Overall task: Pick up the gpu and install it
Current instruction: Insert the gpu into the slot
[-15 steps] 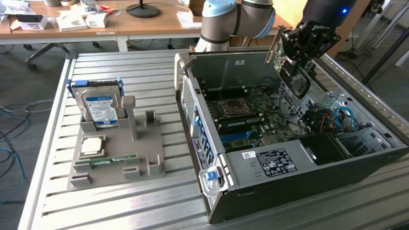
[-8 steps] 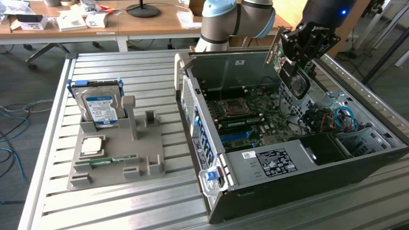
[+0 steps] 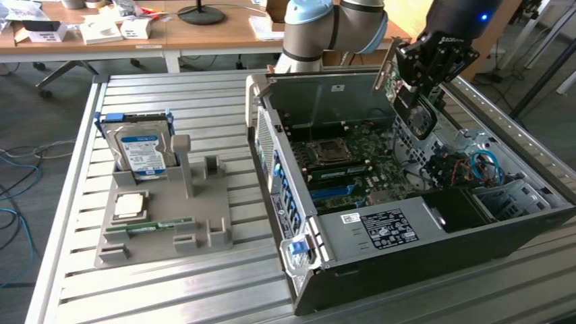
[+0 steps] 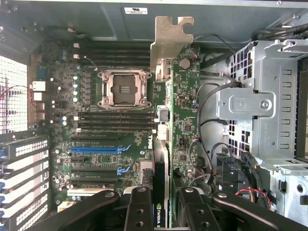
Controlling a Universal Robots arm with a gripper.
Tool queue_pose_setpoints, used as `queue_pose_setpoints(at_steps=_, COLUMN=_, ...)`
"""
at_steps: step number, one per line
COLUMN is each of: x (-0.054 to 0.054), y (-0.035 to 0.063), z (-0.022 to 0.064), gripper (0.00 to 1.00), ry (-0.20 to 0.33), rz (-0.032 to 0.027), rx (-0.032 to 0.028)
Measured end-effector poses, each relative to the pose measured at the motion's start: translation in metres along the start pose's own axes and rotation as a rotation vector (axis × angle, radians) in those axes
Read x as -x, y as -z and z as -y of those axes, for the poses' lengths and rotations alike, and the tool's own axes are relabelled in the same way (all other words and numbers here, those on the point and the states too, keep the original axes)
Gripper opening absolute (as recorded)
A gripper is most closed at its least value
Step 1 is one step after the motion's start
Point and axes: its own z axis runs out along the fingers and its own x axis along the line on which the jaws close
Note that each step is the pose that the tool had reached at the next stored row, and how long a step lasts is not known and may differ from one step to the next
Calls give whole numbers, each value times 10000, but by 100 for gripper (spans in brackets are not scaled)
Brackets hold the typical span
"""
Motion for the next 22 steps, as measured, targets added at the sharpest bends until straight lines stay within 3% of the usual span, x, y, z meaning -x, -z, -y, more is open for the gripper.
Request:
queue_pose_setpoints(at_steps=4, x=0, y=0, z=0, gripper=26, ry=80, rz=-3, rx=0)
queue_pose_setpoints(at_steps=11, x=-3, y=-2, z=0, gripper=26, ry=795, rz=-34, rx=-3)
queue_pose_setpoints(at_steps=22, x=-11, y=-3, z=0, gripper=26, ry=2304, rz=-105, rx=-153)
